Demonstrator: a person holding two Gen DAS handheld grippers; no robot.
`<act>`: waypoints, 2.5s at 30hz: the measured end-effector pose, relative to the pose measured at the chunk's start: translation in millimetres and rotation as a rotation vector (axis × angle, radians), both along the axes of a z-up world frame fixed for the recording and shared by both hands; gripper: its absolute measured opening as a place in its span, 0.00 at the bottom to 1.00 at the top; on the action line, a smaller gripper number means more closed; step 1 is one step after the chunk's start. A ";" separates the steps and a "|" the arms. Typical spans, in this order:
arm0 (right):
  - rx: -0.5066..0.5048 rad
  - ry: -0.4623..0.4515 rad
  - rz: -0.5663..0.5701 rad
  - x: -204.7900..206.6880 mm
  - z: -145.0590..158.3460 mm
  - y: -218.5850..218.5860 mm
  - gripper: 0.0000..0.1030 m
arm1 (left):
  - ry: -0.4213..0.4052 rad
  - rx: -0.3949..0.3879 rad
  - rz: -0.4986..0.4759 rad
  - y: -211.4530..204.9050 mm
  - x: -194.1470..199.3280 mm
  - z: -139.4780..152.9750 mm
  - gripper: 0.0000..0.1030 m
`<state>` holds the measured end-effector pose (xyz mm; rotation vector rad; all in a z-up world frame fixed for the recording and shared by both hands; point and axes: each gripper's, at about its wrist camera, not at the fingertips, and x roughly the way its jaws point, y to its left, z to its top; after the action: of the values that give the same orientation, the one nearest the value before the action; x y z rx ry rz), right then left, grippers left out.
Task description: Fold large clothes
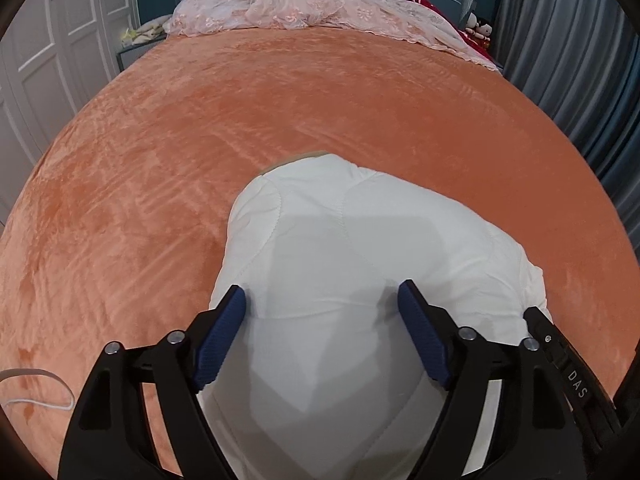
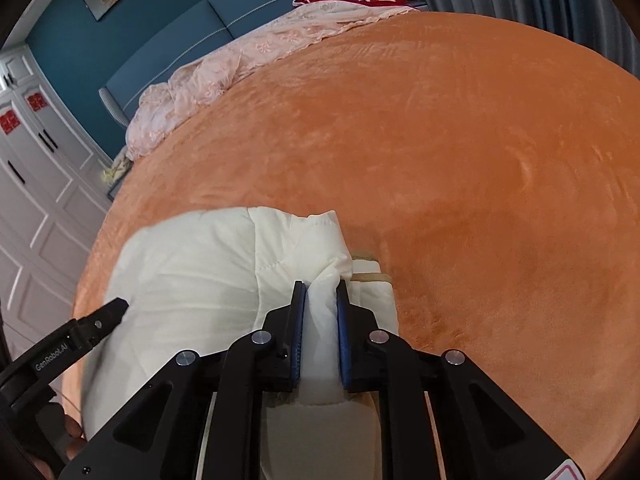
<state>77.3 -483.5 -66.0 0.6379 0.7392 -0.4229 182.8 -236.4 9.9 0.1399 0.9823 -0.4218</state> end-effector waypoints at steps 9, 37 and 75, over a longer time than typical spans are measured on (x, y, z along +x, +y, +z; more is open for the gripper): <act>-0.023 0.010 0.014 10.3 -16.6 2.7 0.17 | -0.046 0.004 0.020 -3.7 1.6 -22.0 0.85; 0.196 0.004 -0.006 -52.1 -9.2 3.4 0.75 | 0.259 -0.217 0.109 101.5 -21.4 -25.6 0.96; 0.183 0.049 0.203 -10.6 40.7 115.4 0.22 | 0.071 -0.135 0.084 144.3 -52.0 56.2 0.68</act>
<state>66.7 -368.1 -25.3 0.7175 0.8868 -0.1861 130.8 -92.1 66.1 -0.0380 1.0220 -0.4171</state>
